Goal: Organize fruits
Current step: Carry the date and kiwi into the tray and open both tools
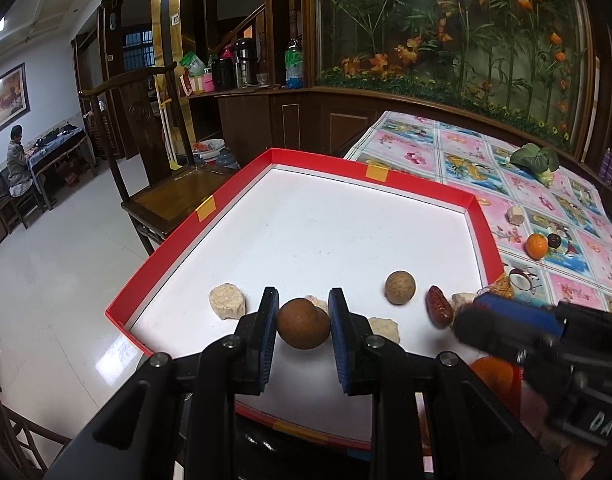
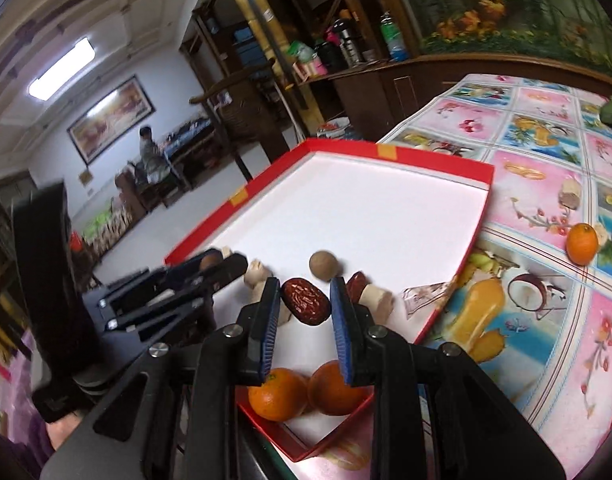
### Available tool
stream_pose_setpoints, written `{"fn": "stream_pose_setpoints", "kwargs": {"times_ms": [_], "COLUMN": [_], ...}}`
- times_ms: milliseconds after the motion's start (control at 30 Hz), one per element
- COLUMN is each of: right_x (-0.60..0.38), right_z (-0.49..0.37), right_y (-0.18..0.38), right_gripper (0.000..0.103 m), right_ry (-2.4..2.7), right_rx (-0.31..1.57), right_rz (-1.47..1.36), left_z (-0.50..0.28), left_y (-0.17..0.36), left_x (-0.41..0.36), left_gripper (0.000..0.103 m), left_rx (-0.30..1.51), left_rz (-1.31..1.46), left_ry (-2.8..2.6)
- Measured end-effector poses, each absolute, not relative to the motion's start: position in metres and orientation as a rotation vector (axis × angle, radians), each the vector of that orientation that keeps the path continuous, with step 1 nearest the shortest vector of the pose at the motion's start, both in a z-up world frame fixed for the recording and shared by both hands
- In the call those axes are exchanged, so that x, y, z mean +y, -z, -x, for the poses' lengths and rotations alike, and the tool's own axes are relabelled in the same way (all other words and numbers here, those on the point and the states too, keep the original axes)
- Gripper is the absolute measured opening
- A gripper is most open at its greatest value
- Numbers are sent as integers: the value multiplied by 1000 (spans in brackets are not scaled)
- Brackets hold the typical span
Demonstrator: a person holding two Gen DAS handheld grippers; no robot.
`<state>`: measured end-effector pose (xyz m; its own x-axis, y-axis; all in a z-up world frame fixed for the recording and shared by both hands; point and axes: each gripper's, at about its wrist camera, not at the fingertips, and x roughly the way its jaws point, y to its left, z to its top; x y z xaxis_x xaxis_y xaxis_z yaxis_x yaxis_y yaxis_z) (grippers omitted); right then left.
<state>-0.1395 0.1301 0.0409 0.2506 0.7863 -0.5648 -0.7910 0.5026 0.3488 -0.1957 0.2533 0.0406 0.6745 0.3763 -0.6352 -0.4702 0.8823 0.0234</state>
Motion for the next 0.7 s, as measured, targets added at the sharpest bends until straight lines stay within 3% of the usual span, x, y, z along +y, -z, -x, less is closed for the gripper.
{"fn": "stream_pose_setpoints", "kwargs": {"times_ms": [700], "right_x": [145], "right_z": [141], "right_y": [-28], "right_gripper": [28], "right_ry": [-1079], "right_rx": [851], "right_rz": [68], "left_z": [186], "left_y": [-32], "left_x": [252], "left_gripper": [26], "left_rx": [720], "left_rz": [137], "left_ry": [-488]}}
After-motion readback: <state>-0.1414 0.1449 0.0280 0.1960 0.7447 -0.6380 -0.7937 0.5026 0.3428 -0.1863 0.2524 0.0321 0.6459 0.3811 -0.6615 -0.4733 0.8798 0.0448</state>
